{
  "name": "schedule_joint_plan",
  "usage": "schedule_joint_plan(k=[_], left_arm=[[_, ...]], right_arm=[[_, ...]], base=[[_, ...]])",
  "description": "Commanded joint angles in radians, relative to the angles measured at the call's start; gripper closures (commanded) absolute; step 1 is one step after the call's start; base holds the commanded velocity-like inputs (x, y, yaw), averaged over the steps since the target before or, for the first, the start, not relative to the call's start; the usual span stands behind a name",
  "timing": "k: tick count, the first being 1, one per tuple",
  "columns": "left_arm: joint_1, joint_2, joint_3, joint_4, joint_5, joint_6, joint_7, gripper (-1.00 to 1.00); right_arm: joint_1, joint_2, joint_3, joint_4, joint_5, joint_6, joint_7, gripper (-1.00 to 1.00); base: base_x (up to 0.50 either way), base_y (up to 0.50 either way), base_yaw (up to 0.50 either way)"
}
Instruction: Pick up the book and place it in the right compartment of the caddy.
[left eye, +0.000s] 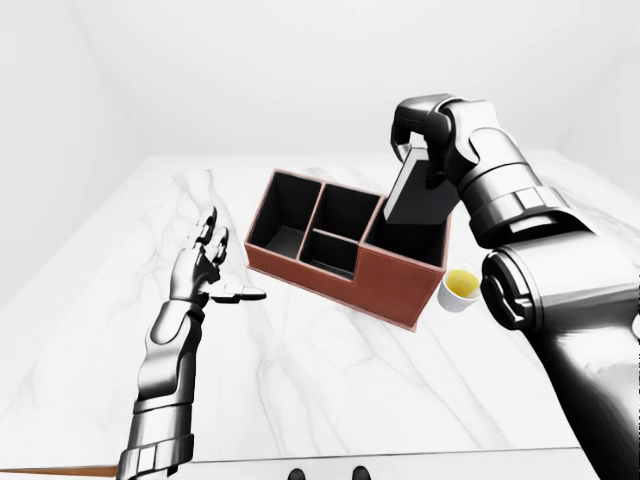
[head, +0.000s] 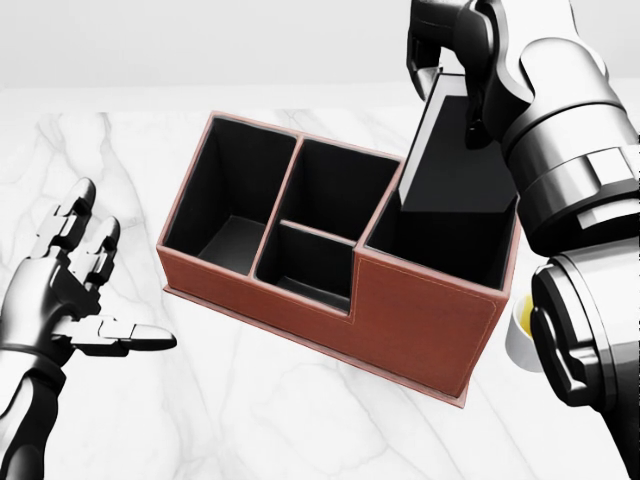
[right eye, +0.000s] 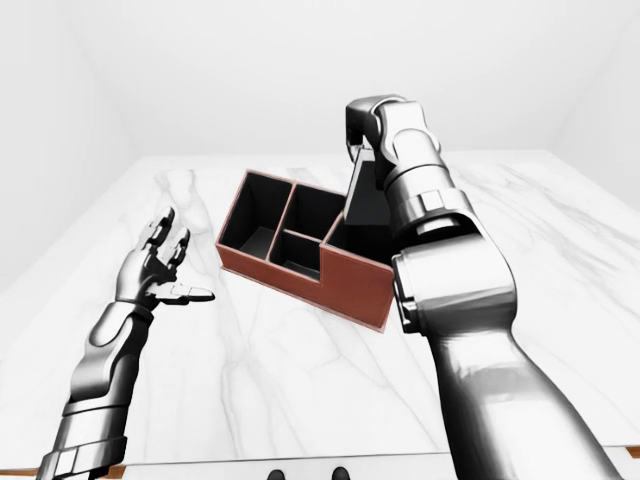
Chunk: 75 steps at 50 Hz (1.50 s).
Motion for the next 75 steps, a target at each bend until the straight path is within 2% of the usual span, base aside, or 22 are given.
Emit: schedule_joint_plan(k=[1,24,25,28,33,52,53,61,75], left_arm=[[-0.007,0.006,0.001,0.048,-0.004,0.0,-0.005,-1.0],[-0.02,0.016,-0.001,0.098,-0.003,-0.014,-0.008,-1.0],[-0.019,0.016,0.001,0.1,-0.004,-0.015,-0.01,-1.0],[0.002,0.013,-0.001,0.079,-0.006,-0.015,-0.014,-1.0],[0.037,0.004,-0.003,0.022,-0.007,0.0,-0.024,-1.0],[0.092,-0.016,0.003,-0.013,-0.004,-0.008,-0.067,-1.0],[0.104,-0.017,0.003,-0.032,-0.006,0.0,-0.069,-1.0],[0.164,-0.033,0.005,-0.153,-0.011,0.0,-0.089,-1.0],[0.178,-0.044,0.02,-0.167,-0.007,0.0,-0.109,-1.0]], right_arm=[[0.01,0.007,0.008,0.015,-0.053,0.001,-0.085,1.0],[0.06,0.02,-0.024,0.05,-0.049,0.025,-0.182,1.0],[0.066,0.018,-0.015,0.052,-0.061,0.019,-0.191,1.0],[0.078,0.022,-0.023,0.055,-0.059,0.026,-0.198,1.0],[0.093,0.029,-0.029,0.059,-0.059,0.039,-0.216,1.0],[0.13,0.048,-0.043,0.07,-0.059,0.052,-0.256,1.0],[0.132,0.048,-0.043,0.07,-0.061,0.056,-0.26,1.0],[0.145,0.052,-0.047,0.073,-0.069,0.087,-0.26,1.0],[0.162,0.07,-0.051,0.078,-0.093,0.087,-0.293,1.0]], base=[[0.0,0.0,0.0],[0.0,0.0,0.0],[0.0,0.0,0.0],[0.0,0.0,0.0],[0.0,0.0,0.0],[0.0,0.0,0.0],[0.0,0.0,0.0],[0.0,0.0,0.0],[0.0,0.0,0.0]])
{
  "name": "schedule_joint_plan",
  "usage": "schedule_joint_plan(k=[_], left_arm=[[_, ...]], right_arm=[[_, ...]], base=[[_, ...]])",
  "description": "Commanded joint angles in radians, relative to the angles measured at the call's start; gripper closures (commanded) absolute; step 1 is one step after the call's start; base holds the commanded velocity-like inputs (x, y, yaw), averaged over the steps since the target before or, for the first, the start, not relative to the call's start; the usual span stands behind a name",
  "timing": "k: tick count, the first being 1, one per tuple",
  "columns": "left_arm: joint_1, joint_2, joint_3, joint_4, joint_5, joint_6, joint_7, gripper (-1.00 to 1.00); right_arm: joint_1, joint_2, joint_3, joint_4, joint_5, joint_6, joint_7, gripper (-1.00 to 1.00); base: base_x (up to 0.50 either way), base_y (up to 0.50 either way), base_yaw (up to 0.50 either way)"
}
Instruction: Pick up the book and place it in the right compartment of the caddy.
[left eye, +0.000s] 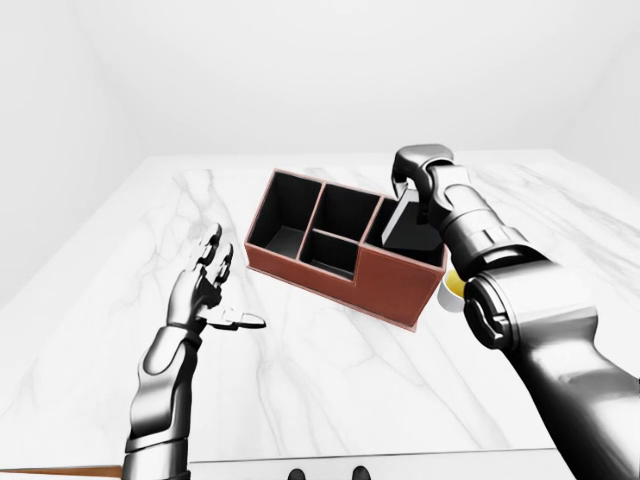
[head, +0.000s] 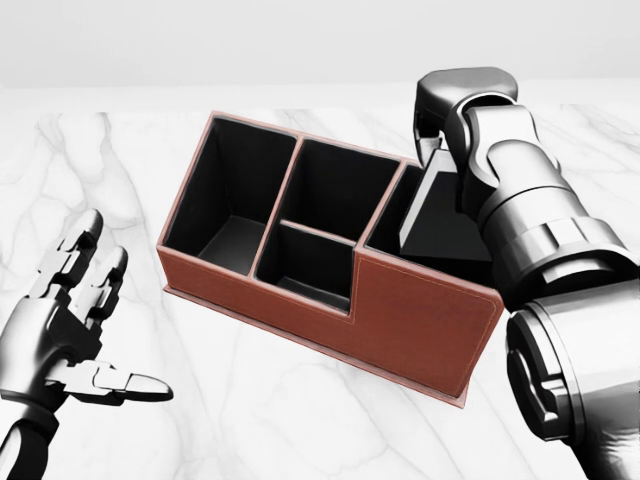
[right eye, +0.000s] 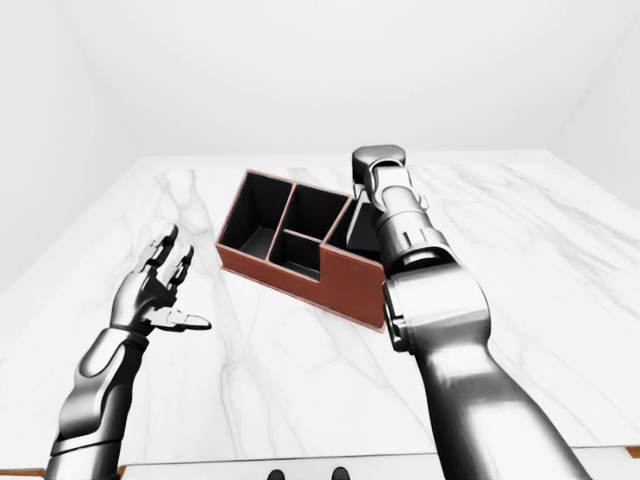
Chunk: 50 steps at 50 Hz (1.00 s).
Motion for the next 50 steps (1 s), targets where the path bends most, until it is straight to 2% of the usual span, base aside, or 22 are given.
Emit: schedule_joint_plan(k=[1,6,43,44,45,46,50], left_arm=[[0.031,-0.01,0.011,-0.039,-0.003,0.0,-0.019,-1.0],[0.042,-0.015,0.009,-0.047,-0.002,0.0,-0.028,-1.0],[-0.066,0.019,0.004,0.066,0.0,0.0,0.005,-1.0],[-0.068,0.019,0.003,0.071,0.001,0.0,0.005,-1.0],[-0.068,0.019,0.002,0.071,0.001,0.0,0.006,-1.0],[-0.067,0.019,0.002,0.07,0.0,0.0,0.006,-1.0],[-0.066,0.018,0.0,0.074,0.001,0.0,0.006,-1.0]], right_arm=[[0.006,0.012,0.015,-0.01,-0.028,0.0,-0.029,1.0],[0.01,0.018,0.013,-0.008,-0.034,0.0,-0.039,1.0],[0.037,0.034,-0.039,0.003,-0.048,0.0,-0.074,1.0],[0.037,0.035,-0.039,0.003,-0.05,0.0,-0.081,0.68],[0.036,0.035,-0.041,0.003,-0.05,0.0,-0.093,-0.47],[0.036,0.035,-0.041,0.003,-0.05,0.0,-0.089,-1.0],[0.034,0.037,-0.04,0.003,-0.053,0.0,-0.097,-1.0]], base=[[0.0,0.0,0.0],[0.0,0.0,0.0],[0.0,0.0,0.0],[0.0,0.0,0.0],[0.0,0.0,0.0],[0.0,0.0,0.0],[0.0,0.0,0.0]])
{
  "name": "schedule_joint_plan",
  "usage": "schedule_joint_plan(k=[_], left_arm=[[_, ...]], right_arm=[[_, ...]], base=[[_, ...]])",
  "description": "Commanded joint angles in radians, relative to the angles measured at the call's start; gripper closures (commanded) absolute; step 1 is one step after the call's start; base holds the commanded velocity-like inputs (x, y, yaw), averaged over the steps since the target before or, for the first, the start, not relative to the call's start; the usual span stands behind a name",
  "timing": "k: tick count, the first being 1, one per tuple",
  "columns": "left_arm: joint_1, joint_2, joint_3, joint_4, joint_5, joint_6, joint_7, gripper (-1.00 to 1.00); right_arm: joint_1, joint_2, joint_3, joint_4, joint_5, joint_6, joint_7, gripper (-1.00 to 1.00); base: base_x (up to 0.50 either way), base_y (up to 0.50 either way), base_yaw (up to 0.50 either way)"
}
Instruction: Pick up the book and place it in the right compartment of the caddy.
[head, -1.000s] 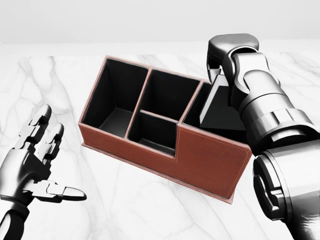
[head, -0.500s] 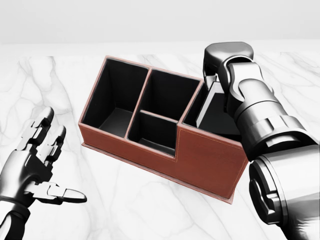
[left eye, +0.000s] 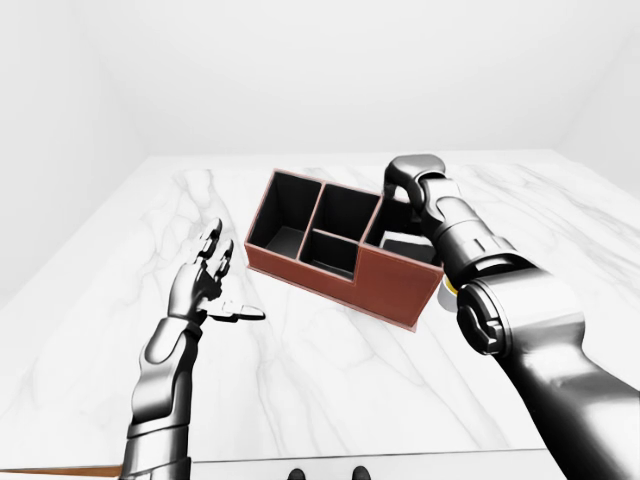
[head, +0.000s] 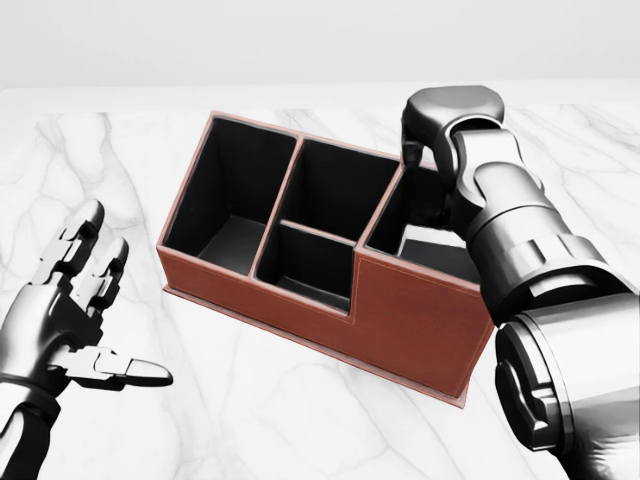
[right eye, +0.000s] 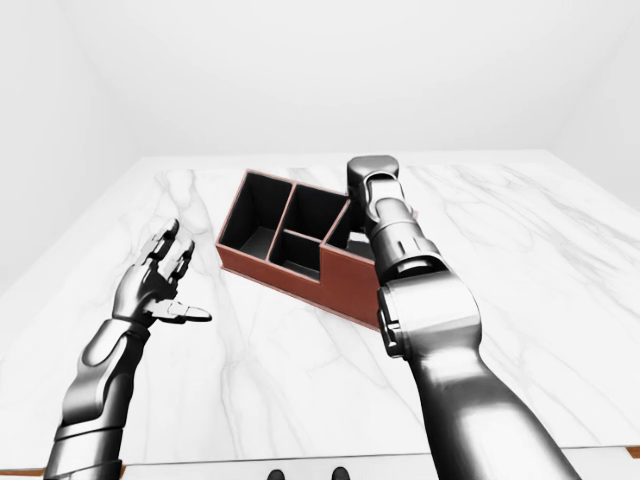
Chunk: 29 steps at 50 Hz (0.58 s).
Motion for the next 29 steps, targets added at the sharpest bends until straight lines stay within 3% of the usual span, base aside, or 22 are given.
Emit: schedule_joint_plan(k=[1,29], left_arm=[[-0.011,0.003,-0.004,0.017,0.001,0.0,0.007,-1.0],[-0.039,0.004,-0.013,0.069,0.004,0.0,0.017,-1.0]], right_arm=[[-0.007,0.002,0.008,-0.008,-0.015,0.0,-0.026,-1.0],[-0.026,-0.004,0.013,-0.011,-0.013,0.0,-0.016,-1.0]], base=[[0.0,0.0,0.0],[0.0,0.0,0.0]])
